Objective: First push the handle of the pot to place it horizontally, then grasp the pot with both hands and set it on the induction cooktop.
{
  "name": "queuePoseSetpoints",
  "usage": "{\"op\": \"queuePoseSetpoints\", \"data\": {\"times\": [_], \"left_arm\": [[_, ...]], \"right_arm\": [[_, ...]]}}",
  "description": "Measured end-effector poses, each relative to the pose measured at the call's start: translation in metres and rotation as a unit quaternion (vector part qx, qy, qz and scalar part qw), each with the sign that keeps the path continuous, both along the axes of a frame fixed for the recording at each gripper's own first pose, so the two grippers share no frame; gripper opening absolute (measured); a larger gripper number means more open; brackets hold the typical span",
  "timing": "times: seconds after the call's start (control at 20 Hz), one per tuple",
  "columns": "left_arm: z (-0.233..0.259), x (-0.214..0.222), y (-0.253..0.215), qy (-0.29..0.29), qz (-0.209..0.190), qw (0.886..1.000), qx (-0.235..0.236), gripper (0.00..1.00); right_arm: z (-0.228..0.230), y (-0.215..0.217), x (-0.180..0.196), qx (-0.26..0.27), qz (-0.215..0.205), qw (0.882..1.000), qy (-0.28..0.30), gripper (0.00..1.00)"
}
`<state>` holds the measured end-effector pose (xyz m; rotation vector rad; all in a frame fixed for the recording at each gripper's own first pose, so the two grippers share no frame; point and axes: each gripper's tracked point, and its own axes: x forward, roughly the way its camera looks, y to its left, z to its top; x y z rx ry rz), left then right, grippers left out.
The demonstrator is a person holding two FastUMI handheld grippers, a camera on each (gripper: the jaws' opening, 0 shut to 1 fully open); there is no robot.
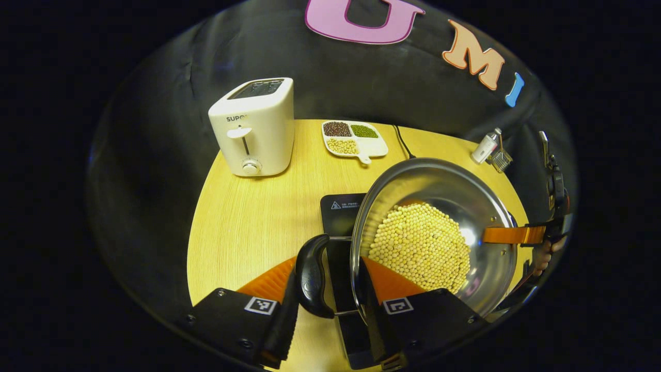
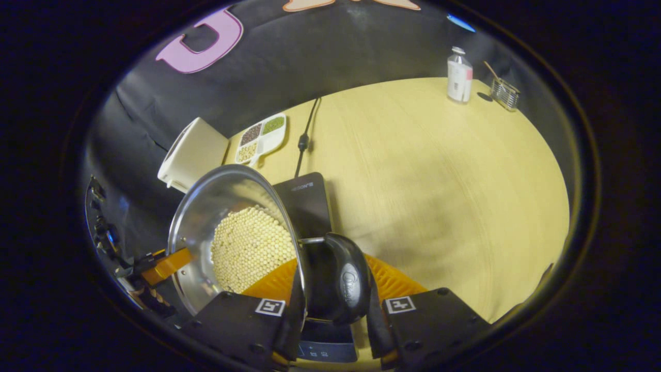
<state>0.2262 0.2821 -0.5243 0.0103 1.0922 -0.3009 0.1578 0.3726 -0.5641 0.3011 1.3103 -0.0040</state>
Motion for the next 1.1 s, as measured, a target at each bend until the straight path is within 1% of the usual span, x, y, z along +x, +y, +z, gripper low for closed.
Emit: {"op": "queuePoseSetpoints", "data": {"times": [0.05,0.1,0.15,0.2,0.25,0.35,0.5,0.55,0.6,0.65,0.7,0.75,0.8,0.9,0.95,1.0,1.05,1.1], "left_arm": [[0.000,0.001,0.001,-0.007,-0.007,1.000,0.014,0.63],[-0.001,0.000,0.003,-0.016,-0.012,0.999,0.028,0.67],[-0.002,0.001,0.004,-0.024,-0.016,0.999,0.039,0.69],[0.000,0.000,0.004,-0.031,-0.020,0.998,0.046,0.70],[0.004,0.001,0.004,-0.043,-0.018,0.998,0.046,0.72],[0.012,0.006,0.007,-0.069,-0.007,0.997,0.041,0.70],[0.024,0.005,0.009,-0.087,0.000,0.995,0.043,0.71],[0.030,0.008,0.010,-0.100,0.000,0.994,0.047,0.70],[0.039,0.011,0.010,-0.118,0.002,0.992,0.048,0.71],[0.045,0.014,0.009,-0.130,0.003,0.990,0.050,0.70],[0.052,0.015,0.006,-0.144,0.003,0.988,0.047,0.71],[0.057,0.013,0.002,-0.150,0.003,0.988,0.044,0.69],[0.062,0.010,-0.003,-0.155,0.003,0.987,0.040,0.69],[0.071,0.003,-0.015,-0.158,0.006,0.987,0.027,0.70],[0.076,0.000,-0.020,-0.162,0.013,0.986,0.021,0.72],[0.081,-0.004,-0.024,-0.165,0.024,0.986,0.017,0.72],[0.086,-0.009,-0.029,-0.165,0.035,0.986,0.011,0.74],[0.090,-0.016,-0.036,-0.163,0.046,0.986,0.005,0.74]], "right_arm": [[0.000,-0.001,-0.001,-0.006,-0.001,1.000,0.001,0.52],[0.001,0.000,0.000,-0.008,-0.003,1.000,-0.003,0.53],[0.005,-0.002,0.001,-0.012,-0.005,1.000,-0.008,0.53],[0.007,-0.003,0.003,-0.010,-0.006,1.000,-0.016,0.55],[0.012,-0.003,0.005,-0.007,-0.008,1.000,-0.023,0.55],[0.021,-0.004,0.007,-0.001,-0.012,0.999,-0.035,0.55],[0.040,-0.013,0.018,-0.006,-0.027,0.997,-0.068,0.55],[0.049,-0.019,0.024,-0.008,-0.034,0.996,-0.084,0.55],[0.059,-0.024,0.028,-0.009,-0.041,0.994,-0.097,0.52],[0.069,-0.031,0.032,-0.009,-0.048,0.993,-0.108,0.49],[0.075,-0.039,0.035,-0.011,-0.054,0.992,-0.116,0.49],[0.080,-0.048,0.036,-0.015,-0.057,0.991,-0.121,0.58],[0.084,-0.058,0.034,-0.021,-0.056,0.990,-0.126,0.58],[0.089,-0.081,0.028,-0.042,-0.046,0.989,-0.135,0.64],[0.091,-0.089,0.023,-0.045,-0.039,0.989,-0.135,0.69],[0.093,-0.096,0.018,-0.047,-0.030,0.989,-0.134,0.64],[0.096,-0.107,0.015,-0.052,-0.022,0.989,-0.138,0.69],[0.097,-0.115,0.012,-0.054,-0.012,0.988,-0.143,0.77]]}}
